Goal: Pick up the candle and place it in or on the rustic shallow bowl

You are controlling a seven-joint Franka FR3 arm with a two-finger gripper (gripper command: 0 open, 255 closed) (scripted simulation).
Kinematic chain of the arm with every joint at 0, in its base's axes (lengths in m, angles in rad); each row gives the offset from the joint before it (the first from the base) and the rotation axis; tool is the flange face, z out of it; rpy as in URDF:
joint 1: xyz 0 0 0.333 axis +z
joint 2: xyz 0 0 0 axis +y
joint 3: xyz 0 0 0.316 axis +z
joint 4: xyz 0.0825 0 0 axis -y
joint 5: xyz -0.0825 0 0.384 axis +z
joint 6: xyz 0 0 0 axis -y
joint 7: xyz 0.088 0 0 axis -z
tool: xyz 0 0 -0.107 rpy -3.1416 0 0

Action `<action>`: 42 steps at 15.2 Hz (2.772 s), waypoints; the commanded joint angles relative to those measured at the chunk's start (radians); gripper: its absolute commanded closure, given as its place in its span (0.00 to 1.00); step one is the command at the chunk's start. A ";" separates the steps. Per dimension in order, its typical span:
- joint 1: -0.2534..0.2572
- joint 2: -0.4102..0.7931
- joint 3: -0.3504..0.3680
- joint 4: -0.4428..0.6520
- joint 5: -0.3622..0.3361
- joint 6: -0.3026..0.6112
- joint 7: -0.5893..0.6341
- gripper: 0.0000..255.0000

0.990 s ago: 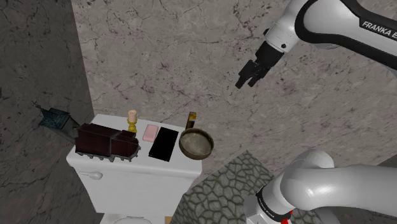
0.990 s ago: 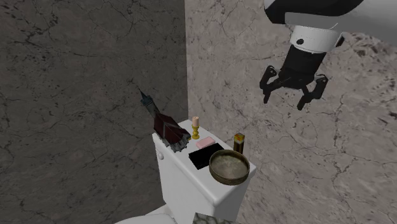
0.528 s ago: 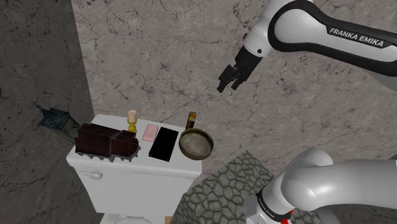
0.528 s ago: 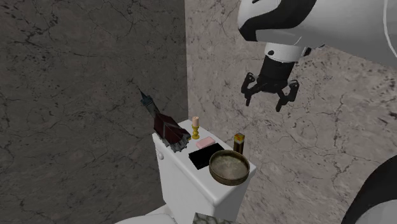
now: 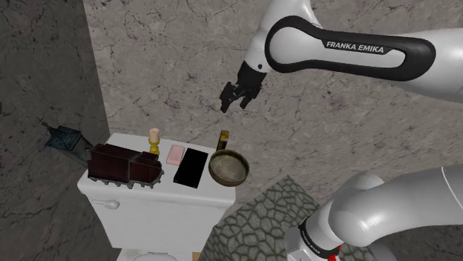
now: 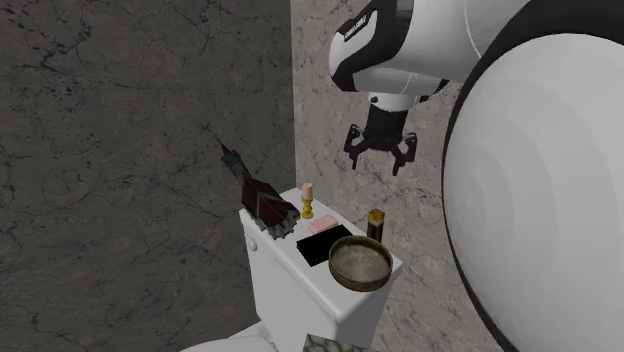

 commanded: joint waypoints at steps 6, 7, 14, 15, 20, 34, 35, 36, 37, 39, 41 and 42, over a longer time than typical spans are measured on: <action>0.020 0.230 0.099 0.107 -0.044 0.121 0.114 0.00; 0.022 0.265 0.112 0.128 -0.056 0.134 0.132 0.00; 0.061 0.527 0.175 0.310 -0.176 0.193 0.269 0.00; 0.071 0.566 0.179 0.341 -0.196 0.196 0.289 0.00; 0.133 0.766 0.183 0.521 -0.293 0.191 0.375 0.00; 0.154 0.850 0.169 0.525 -0.330 0.264 0.401 0.00; 0.154 0.850 0.169 0.525 -0.330 0.264 0.401 0.00; 0.154 0.850 0.169 0.525 -0.330 0.264 0.400 0.00; 0.154 0.850 0.169 0.525 -0.330 0.264 0.400 1.00; 0.154 0.850 0.169 0.525 -0.330 0.264 0.400 1.00; 0.155 0.850 0.169 0.527 -0.330 0.263 0.401 1.00; 0.154 0.850 0.169 0.527 -0.330 0.263 0.401 1.00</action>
